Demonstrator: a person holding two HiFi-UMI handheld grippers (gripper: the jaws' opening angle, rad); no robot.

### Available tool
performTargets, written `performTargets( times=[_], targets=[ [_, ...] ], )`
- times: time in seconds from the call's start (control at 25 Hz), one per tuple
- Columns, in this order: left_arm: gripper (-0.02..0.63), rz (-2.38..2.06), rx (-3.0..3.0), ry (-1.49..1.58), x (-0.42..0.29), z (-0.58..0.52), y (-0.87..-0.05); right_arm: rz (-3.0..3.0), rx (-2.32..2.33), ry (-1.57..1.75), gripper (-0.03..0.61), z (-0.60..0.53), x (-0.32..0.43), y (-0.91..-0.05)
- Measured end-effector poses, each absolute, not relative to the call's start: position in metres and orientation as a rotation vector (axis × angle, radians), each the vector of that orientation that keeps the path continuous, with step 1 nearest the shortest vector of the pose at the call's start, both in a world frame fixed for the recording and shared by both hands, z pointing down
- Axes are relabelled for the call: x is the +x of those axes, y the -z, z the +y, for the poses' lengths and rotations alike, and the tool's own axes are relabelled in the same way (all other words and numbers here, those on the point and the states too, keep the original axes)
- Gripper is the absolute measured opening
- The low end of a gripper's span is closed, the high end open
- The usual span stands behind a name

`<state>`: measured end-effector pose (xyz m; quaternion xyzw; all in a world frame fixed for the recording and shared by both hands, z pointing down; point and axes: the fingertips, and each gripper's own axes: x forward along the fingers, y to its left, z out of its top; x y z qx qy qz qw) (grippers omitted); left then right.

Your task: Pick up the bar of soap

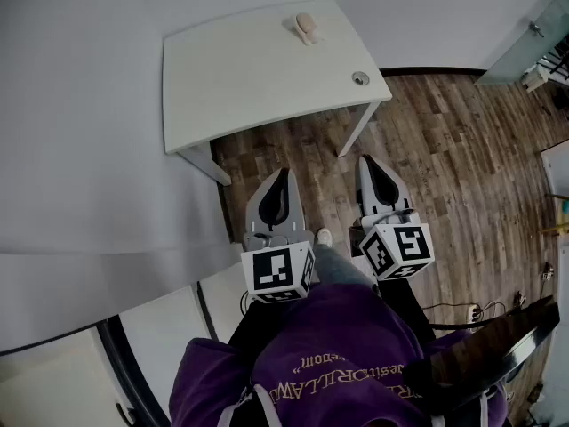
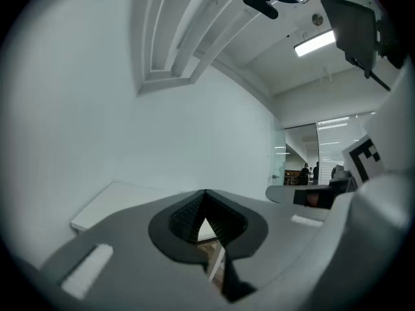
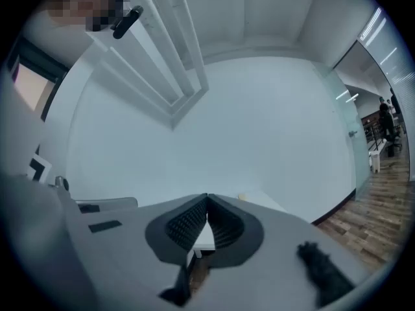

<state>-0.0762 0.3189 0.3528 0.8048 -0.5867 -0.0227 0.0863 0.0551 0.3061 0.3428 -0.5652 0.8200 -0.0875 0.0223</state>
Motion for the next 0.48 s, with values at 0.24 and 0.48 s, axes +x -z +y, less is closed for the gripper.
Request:
performTargets(
  times=[0.24,0.48],
  targets=[
    [0.008,-1.753,2.388,0.061,-0.044,0.284,-0.348,2.559,-1.714,0.289,0.009,0.266,0.081,-0.337],
    [0.008,-1.802,2.337,0.053,-0.024,0.254,-0.354,2.61,-1.652,0.312,0.009,0.232,0.097,-0.344]
  ],
)
